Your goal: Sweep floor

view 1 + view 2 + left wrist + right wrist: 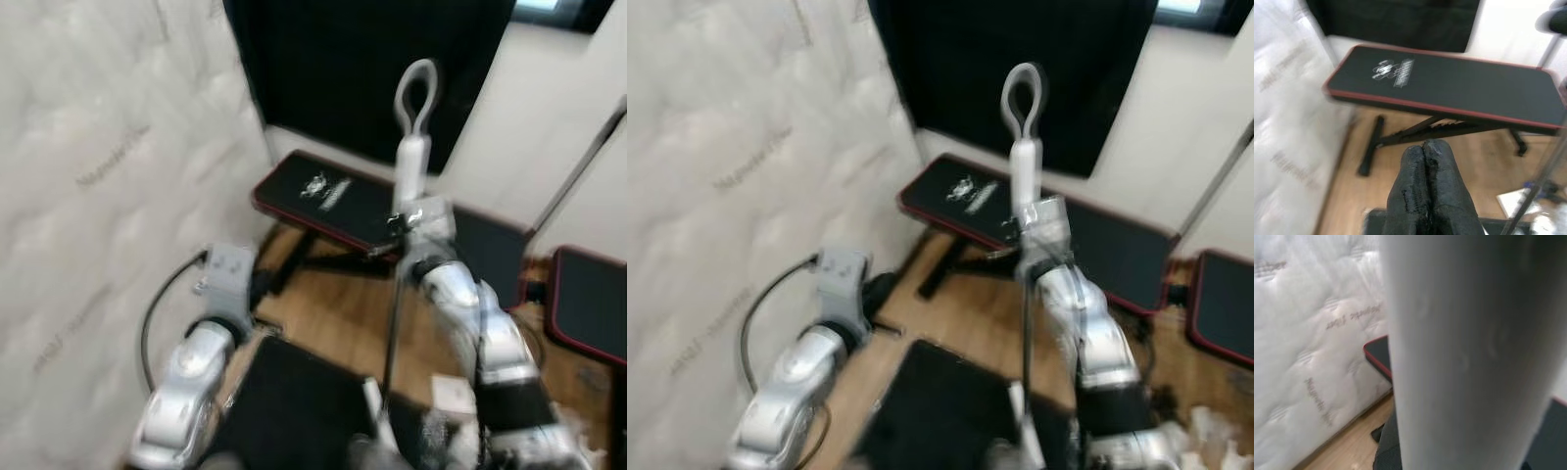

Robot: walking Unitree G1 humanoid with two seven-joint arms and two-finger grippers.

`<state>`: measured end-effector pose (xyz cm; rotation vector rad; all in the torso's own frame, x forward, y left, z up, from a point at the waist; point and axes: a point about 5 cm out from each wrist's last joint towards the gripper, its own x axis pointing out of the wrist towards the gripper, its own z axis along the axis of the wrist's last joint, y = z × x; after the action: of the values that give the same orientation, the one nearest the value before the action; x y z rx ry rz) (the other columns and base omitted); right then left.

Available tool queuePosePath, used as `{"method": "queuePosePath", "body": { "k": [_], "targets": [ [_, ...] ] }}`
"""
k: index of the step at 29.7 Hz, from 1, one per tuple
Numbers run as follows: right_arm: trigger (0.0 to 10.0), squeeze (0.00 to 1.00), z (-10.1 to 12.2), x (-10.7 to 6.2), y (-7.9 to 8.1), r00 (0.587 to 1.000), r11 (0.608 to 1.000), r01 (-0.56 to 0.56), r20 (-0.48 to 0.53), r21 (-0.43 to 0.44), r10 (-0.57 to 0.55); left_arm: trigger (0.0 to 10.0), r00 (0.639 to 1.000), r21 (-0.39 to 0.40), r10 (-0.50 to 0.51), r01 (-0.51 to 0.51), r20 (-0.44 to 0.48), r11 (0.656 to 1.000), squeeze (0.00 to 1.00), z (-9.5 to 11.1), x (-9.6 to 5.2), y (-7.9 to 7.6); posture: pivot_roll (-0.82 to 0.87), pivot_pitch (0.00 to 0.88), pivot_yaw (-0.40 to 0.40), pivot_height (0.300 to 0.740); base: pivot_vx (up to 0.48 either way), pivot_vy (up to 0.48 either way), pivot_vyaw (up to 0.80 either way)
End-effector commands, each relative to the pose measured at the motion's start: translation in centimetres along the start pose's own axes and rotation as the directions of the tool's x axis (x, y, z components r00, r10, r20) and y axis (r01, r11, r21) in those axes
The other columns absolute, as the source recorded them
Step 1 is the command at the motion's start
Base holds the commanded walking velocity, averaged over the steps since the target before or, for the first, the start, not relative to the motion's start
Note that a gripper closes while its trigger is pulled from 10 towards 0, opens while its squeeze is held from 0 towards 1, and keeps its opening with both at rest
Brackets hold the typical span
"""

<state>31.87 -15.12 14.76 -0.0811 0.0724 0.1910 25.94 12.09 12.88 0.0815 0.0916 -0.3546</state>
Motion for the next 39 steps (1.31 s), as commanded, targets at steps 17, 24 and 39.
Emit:
{"method": "queuePosePath", "body": {
  "k": [17,24,39],
  "targets": [
    [10.0,0.0,0.7,0.1,0.3,0.999,0.999,-0.022,0.035,0.037,0.021,10.0,1.0,0.004,-0.009,0.009,-0.007,1.0,0.0,-0.1,-0.1,0.2,-0.04,0.166,-0.127,0.74,0.285,0.0,0.0],
    [10.0,0.0,0.3,-0.1,1.6,0.992,0.978,-0.123,0.018,0.171,0.121,10.0,1.0,-0.014,-0.021,0.021,-0.007,1.0,0.0,-0.1,-0.3,0.2,-0.04,0.171,-0.128,0.74,0.0,0.0,0.0],
    [10.0,0.0,1.0,-0.1,1.0,0.993,0.978,-0.117,0.051,0.17,0.109,10.0,0.999,-0.035,-0.024,0.023,-0.024,0.999,0.0,-0.2,-0.5,0.2,-0.04,0.181,-0.129,0.74,0.0,0.059,-0.37]
  ]
}}
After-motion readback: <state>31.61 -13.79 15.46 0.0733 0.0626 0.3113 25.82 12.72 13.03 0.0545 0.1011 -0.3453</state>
